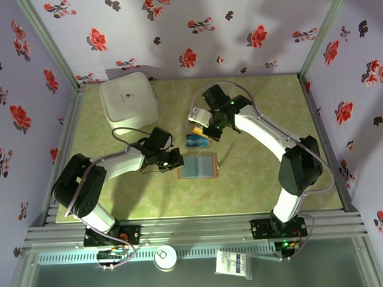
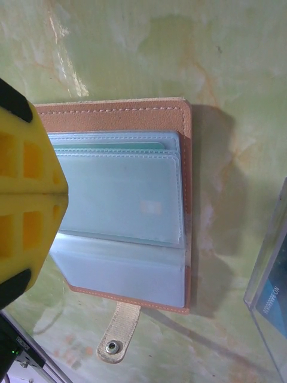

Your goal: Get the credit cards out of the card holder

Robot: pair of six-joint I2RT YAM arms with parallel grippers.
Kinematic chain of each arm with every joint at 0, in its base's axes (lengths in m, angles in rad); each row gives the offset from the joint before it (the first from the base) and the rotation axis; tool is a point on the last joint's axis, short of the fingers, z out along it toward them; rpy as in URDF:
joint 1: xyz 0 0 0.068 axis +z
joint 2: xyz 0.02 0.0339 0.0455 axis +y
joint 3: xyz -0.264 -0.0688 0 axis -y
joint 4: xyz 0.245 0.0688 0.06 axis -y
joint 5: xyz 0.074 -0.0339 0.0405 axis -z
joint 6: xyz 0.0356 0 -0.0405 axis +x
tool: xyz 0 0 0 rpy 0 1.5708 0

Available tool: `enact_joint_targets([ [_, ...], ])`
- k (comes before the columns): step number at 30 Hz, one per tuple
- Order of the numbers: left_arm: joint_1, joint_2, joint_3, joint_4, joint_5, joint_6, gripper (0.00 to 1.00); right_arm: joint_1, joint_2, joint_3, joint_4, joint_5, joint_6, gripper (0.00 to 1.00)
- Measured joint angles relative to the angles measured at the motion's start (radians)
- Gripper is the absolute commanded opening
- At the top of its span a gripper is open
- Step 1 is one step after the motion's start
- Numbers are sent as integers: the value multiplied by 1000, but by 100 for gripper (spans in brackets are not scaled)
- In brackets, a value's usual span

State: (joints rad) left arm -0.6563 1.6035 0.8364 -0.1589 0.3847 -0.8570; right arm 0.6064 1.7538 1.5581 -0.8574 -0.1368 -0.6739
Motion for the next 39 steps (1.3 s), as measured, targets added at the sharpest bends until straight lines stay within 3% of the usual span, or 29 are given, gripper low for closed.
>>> enact_joint_targets([
  [28, 2, -79, 16, -100, -31, 0, 4, -10, 64, 106, -56, -24, -105, 0],
  [39, 2, -195, 14, -127, -72, -8, 4, -33, 61, 82, -51, -27, -113, 0],
])
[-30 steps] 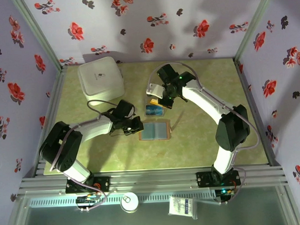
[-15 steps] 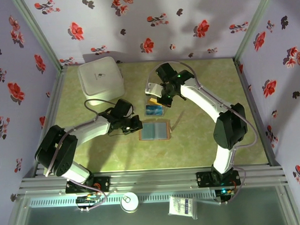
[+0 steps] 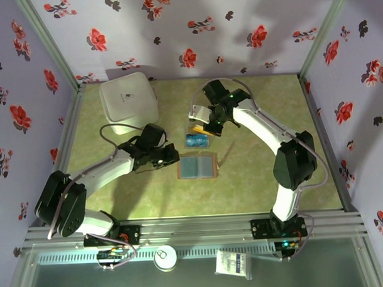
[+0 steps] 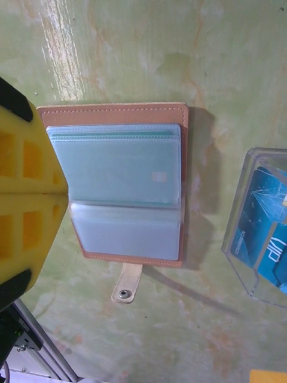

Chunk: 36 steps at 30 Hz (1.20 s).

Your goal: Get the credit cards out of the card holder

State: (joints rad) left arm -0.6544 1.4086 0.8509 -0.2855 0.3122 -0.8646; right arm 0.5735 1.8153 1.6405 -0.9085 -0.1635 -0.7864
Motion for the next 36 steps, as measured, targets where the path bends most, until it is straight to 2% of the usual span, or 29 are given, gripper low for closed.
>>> enact_joint_targets([
  [11, 0, -19, -27, -6, -6, -20, 4, 0, -2, -17, 17, -21, 0, 0],
  [18, 0, -30, -40, -7, -7, -20, 4, 0, 30, 39, 12, -27, -17, 0],
  [36, 0, 80, -51, 65, 12, -19, 4, -27, 250, 345, -101, -43, -119, 0],
])
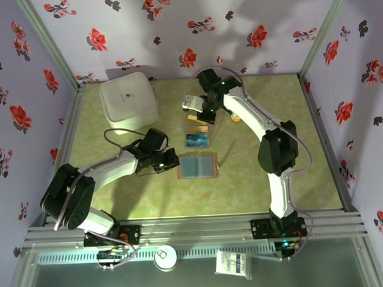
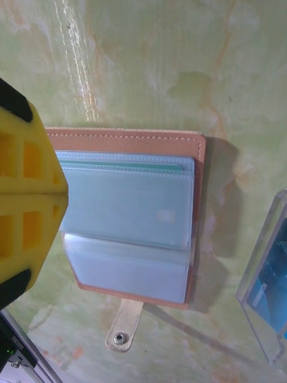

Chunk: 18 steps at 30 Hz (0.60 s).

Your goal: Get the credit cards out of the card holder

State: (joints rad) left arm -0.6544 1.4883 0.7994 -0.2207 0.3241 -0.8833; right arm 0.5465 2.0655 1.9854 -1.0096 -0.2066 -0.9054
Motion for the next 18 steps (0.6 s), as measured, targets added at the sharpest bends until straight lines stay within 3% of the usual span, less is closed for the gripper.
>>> enact_joint_targets([
  [13, 45, 31, 0, 4, 29, 19, 4, -3, 155, 58, -42, -6, -19, 1],
  [16, 48, 31, 0, 6, 36, 23, 4, -3, 161, 71, -55, 2, -18, 20],
  [18, 49, 31, 0, 10, 42, 26, 4, -3, 161, 82, -58, 21, -13, 23],
])
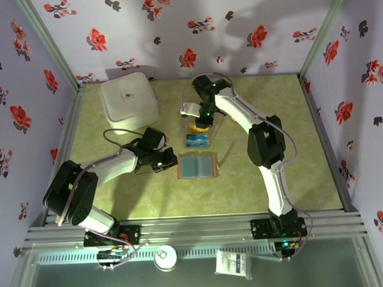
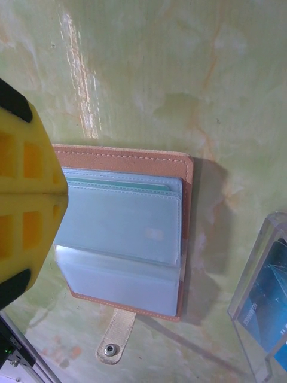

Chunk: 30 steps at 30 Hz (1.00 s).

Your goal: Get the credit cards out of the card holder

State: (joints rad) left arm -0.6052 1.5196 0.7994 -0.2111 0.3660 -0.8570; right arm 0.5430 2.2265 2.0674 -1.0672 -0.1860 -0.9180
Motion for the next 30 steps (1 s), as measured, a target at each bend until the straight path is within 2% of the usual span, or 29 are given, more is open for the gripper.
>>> enact_joint_targets([
  [6, 4, 0, 0, 2, 5, 3, 4, -2, -47, -39, 35, 55, 52, 26],
  [10, 4, 5, 0, 16, 10, 3, 3, -2, -179, -161, 120, 60, 168, 31],
  [18, 4, 52, 0, 36, 27, 4, 1, 36, -533, -579, 448, 60, 619, 30],
  [20, 4, 55, 0, 37, 29, 4, 1, 52, -558, -630, 486, 59, 705, 26],
  [22, 4, 61, 0, 45, 32, 5, 1, 77, -592, -728, 587, 65, 870, 24],
  [24, 4, 74, 0, 48, 37, 7, 1, 99, -622, -820, 617, 64, 1017, 21],
  [30, 4, 127, 0, 63, 50, 8, 1, 171, -640, -954, 664, 51, 1366, 20],
])
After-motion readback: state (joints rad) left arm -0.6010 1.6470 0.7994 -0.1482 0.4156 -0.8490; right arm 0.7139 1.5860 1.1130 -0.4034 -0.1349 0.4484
